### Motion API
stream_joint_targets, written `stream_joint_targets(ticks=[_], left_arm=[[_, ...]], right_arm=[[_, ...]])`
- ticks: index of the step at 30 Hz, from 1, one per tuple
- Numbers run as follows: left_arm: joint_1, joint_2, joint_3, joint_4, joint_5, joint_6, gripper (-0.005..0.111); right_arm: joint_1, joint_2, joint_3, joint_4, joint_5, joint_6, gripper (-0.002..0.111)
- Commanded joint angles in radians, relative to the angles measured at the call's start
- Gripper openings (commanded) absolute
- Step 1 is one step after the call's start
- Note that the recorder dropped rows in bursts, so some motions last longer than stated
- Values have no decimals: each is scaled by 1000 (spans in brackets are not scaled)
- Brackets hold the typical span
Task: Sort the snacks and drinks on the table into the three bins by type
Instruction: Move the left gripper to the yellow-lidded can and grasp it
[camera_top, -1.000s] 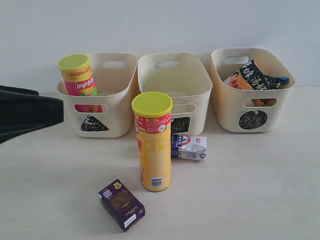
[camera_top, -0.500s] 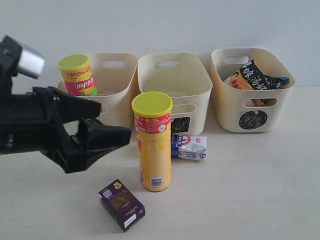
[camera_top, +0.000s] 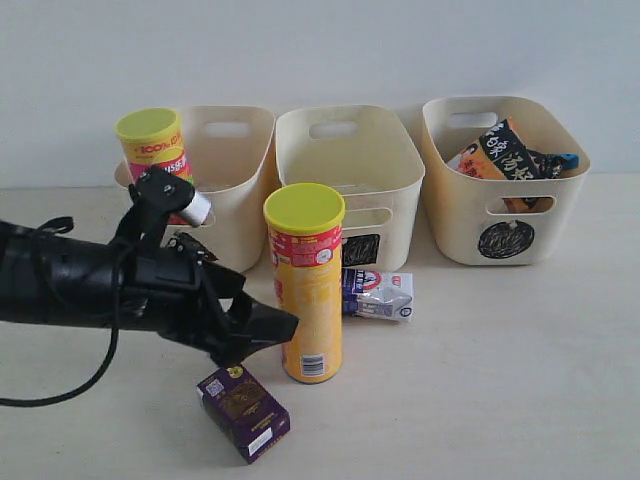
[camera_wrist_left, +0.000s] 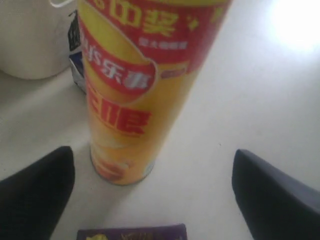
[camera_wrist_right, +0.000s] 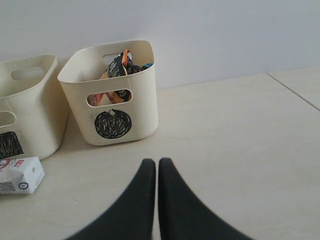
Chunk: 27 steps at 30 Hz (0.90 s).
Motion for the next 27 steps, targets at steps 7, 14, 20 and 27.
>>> stream_joint_targets(ticks=[7,14,20,27], left_arm=[[-11,79,-137,-18,43,-9,80],[-11,139,-188,-18,57,-9,80],[-11,168,-220,-18,81,-9,69],[-9,105,-220,-18,81,-145,5]], right_arm=[[-5,-1,0,-3,2,-1,0],[-5,-1,0,-3,2,-1,0],[-5,-1,0,-3,2,-1,0],[-5,-1,0,-3,2,-1,0]])
